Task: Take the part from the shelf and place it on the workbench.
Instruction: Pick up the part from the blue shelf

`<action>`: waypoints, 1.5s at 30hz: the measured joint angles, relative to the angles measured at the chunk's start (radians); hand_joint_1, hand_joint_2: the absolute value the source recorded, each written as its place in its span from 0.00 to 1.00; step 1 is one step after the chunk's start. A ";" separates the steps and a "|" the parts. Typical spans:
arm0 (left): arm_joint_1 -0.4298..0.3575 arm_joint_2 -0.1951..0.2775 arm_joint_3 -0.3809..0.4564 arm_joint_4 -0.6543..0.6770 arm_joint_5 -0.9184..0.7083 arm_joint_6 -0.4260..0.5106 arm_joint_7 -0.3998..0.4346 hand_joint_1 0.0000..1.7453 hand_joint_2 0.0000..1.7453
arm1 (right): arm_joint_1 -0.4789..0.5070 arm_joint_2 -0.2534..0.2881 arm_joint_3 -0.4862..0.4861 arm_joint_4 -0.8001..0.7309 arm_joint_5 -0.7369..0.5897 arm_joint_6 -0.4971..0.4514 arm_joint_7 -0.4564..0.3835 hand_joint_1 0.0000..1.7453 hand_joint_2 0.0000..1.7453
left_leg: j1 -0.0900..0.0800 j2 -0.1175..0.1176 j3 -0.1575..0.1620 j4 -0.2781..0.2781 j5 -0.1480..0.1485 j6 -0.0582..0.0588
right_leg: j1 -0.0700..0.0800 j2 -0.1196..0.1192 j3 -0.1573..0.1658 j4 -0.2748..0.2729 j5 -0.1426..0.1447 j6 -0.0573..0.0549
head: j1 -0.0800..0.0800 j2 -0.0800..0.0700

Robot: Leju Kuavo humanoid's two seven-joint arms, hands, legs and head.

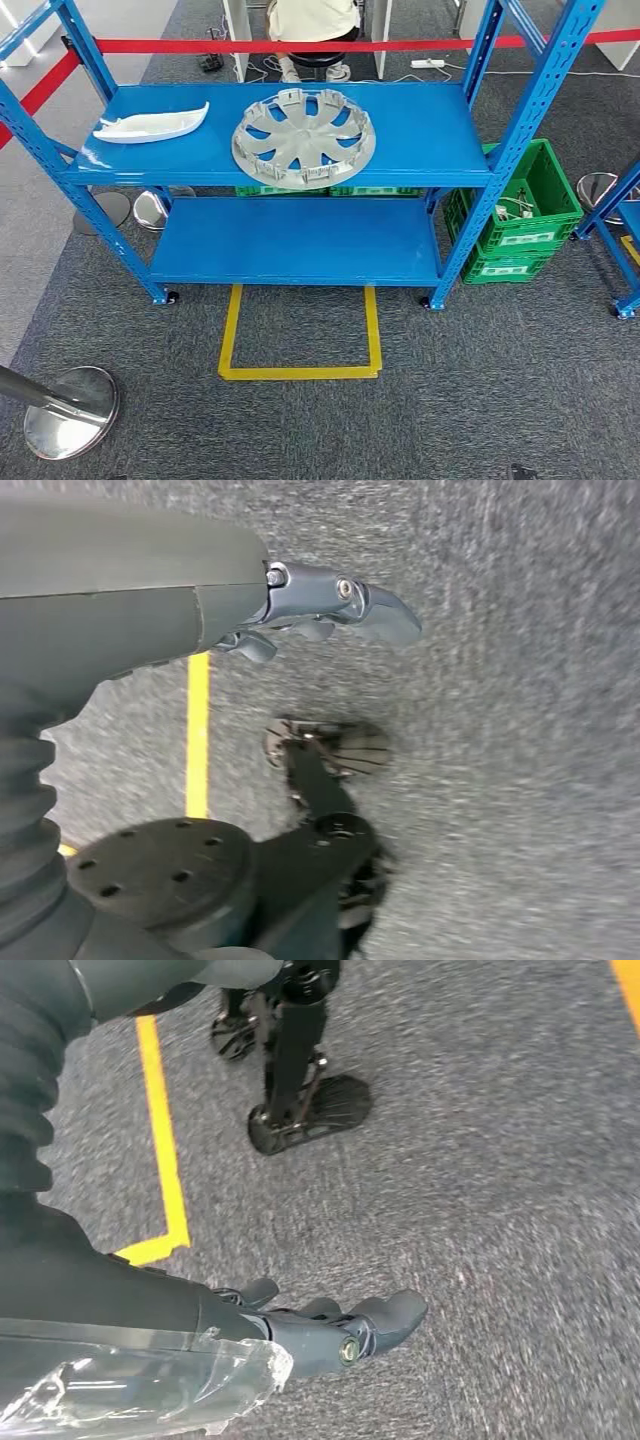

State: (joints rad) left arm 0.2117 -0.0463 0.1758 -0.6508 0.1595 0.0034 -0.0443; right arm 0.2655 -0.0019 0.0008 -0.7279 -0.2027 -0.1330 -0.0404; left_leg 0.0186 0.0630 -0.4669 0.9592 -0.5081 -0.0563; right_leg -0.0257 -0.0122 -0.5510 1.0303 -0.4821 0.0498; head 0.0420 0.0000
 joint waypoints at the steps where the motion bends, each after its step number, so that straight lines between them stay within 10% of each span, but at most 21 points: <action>1: 0.001 -0.005 0.011 -0.009 -0.002 -0.002 0.002 0.00 1.00 | 0.004 0.000 0.000 -0.009 -0.003 -0.003 0.000 0.00 1.00 | 0.000 0.000 0.000 0.000 0.000 0.000 | 0.000 0.000 0.000 0.000 0.000 0.000 | 0.000 0.000; 10: 0.029 -0.098 0.225 -0.172 -0.025 -0.035 0.036 0.00 1.00 | 0.077 0.006 -0.011 -0.183 -0.036 -0.052 0.012 0.00 1.00 | -0.001 0.000 0.000 0.000 0.000 0.000 | -0.002 0.000 0.000 0.000 0.000 0.000 | 0.000 0.000; 16: 0.058 -0.217 0.510 -0.372 -0.071 -0.096 0.098 0.00 1.00 | 0.162 0.030 -0.057 -0.390 -0.090 -0.139 0.039 0.00 1.00 | -0.001 0.000 -0.001 0.000 0.000 0.000 | -0.002 0.001 -0.001 0.000 0.000 0.000 | 0.000 0.000; 20: 0.069 -0.254 0.600 -0.435 -0.079 -0.108 0.104 0.00 0.00 | 0.185 0.038 -0.073 -0.455 -0.090 -0.149 0.035 0.00 1.00 | -0.001 0.000 -0.001 0.000 0.000 0.001 | -0.002 0.001 -0.001 -0.001 0.000 0.000 | 0.000 0.000; 25: 0.067 -0.275 0.650 -0.486 -0.091 -0.189 0.003 0.00 0.00 | 0.189 0.084 -0.147 -0.589 0.023 -0.136 -0.068 0.00 1.00 | -0.003 0.000 -0.002 0.002 0.000 0.001 | -0.005 0.001 -0.001 -0.003 0.003 0.003 | 0.000 0.000; 30: 0.071 -0.288 0.597 -0.586 -0.073 -0.185 -0.057 0.00 0.00 | 0.127 0.191 -0.309 -0.878 0.178 -0.063 -0.183 0.00 1.00 | -0.003 0.000 0.016 -0.047 0.020 0.037 | -0.009 0.003 -0.004 -0.013 0.010 0.023 | -0.005 0.000; 33: 0.081 -0.295 0.537 -0.627 -0.072 -0.147 -0.035 0.00 0.00 | 0.096 0.227 -0.358 -1.043 0.215 -0.039 -0.240 0.00 1.00 | 0.009 -0.001 0.036 -0.078 0.029 0.042 | -0.007 0.009 -0.083 0.137 -0.054 0.030 | -0.001 0.000; 36: 0.085 -0.299 0.516 -0.616 -0.139 -0.124 -0.022 0.00 0.00 | 0.104 0.223 -0.336 -1.197 0.279 -0.056 -0.322 0.00 1.00 | 0.022 -0.004 0.059 -0.077 0.009 0.028 | -0.015 0.008 -0.139 0.222 -0.051 0.047 | -0.001 0.000; 39: 0.086 -0.299 0.524 -0.576 -0.213 -0.120 -0.039 0.00 0.00 | 0.126 0.176 -0.253 -1.322 0.375 -0.124 -0.346 0.00 1.00 | 0.045 -0.004 0.098 -0.066 -0.026 -0.010 | -0.026 0.000 -0.064 0.066 0.042 0.080 | 0.003 0.000; 41: 0.085 -0.297 0.534 -0.559 -0.247 -0.126 -0.043 0.00 0.00 | 0.138 0.134 -0.186 -1.371 0.419 -0.171 -0.347 0.00 1.00 | 0.048 -0.003 0.106 -0.053 -0.047 -0.031 | -0.026 -0.001 -0.034 0.021 0.030 0.067 | 0.009 0.000; 45: 0.058 -0.289 0.570 -0.523 -0.320 -0.168 -0.042 0.00 0.00 | 0.130 0.040 -0.052 -1.415 0.468 -0.273 -0.337 0.00 1.00 | 0.046 -0.013 0.101 -0.030 -0.069 -0.039 | -0.018 0.014 -0.031 0.032 -0.013 0.004 | -0.008 0.000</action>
State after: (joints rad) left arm 0.2701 -0.3358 0.7462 -1.1743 -0.1607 -0.1641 -0.0863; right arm 0.3952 0.0380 -0.0516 -2.1433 0.2655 -0.4056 -0.3777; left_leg 0.0647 0.0495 -0.3662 0.9288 -0.5769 -0.0953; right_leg -0.0437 0.0017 -0.5820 1.0626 -0.4951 0.0533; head 0.0337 0.0002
